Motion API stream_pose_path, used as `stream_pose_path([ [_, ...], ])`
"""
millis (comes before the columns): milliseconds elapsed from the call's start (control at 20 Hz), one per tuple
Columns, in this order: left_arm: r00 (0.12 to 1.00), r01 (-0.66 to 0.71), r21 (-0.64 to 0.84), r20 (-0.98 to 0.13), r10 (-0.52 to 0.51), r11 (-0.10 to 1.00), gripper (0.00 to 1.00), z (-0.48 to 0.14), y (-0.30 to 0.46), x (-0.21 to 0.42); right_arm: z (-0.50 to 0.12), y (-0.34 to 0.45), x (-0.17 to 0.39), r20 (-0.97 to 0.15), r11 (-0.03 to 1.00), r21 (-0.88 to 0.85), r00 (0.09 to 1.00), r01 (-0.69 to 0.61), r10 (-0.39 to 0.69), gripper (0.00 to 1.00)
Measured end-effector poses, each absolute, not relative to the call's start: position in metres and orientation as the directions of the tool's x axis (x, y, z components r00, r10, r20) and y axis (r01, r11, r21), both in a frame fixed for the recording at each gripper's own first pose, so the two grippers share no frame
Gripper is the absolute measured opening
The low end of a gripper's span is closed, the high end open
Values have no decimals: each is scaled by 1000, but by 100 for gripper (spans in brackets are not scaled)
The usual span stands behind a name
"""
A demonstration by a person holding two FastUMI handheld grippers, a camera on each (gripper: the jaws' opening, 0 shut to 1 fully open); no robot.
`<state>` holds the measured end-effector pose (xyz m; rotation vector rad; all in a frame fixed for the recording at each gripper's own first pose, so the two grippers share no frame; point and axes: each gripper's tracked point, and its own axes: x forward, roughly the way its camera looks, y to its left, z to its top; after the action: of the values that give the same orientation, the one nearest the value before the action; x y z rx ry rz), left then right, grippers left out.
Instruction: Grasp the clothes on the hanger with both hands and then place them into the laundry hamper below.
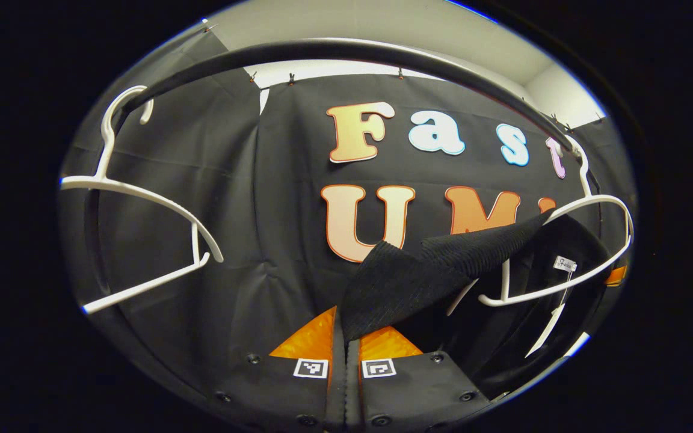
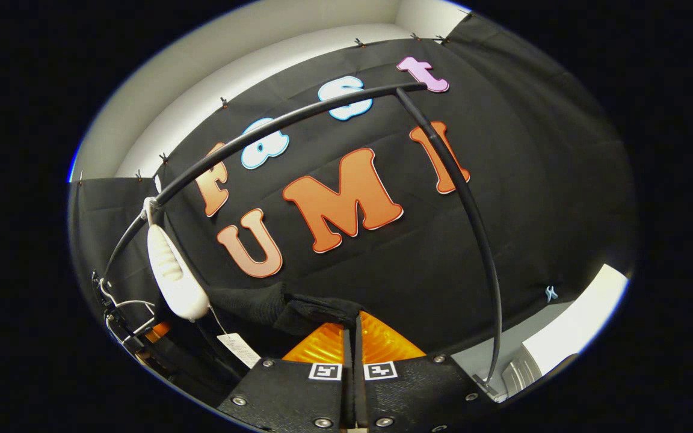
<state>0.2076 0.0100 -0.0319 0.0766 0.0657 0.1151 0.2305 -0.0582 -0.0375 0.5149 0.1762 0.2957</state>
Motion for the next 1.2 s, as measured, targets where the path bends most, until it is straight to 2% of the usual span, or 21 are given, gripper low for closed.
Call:
stream_pose_path([
  [50,990,-115,84,-67,120,990,7,-37,11,206,-44,-55,230,-100,826,514,940,-232,326,0],
  [150,989,-114,106,-85,123,988,10,-49,10,204,-58,-47,230,-121,825,517,935,-229,335,0],
  [200,988,-109,112,-98,120,988,7,-56,9,204,-68,-43,227,-133,826,516,932,-226,338,0],
  [500,984,-84,96,-152,98,992,7,-83,2,208,-106,-28,217,-189,821,532,917,-205,351,0],
  [600,981,-92,62,-167,102,994,7,-88,5,209,-120,-17,213,-209,813,545,907,-203,367,0],
  [850,975,-114,108,-178,132,988,7,-100,17,207,-155,10,210,-271,829,529,890,-181,367,0],
  [1200,948,-154,114,-263,179,982,7,-145,44,191,-216,-4,208,-387,857,509,870,-74,305,0],
])
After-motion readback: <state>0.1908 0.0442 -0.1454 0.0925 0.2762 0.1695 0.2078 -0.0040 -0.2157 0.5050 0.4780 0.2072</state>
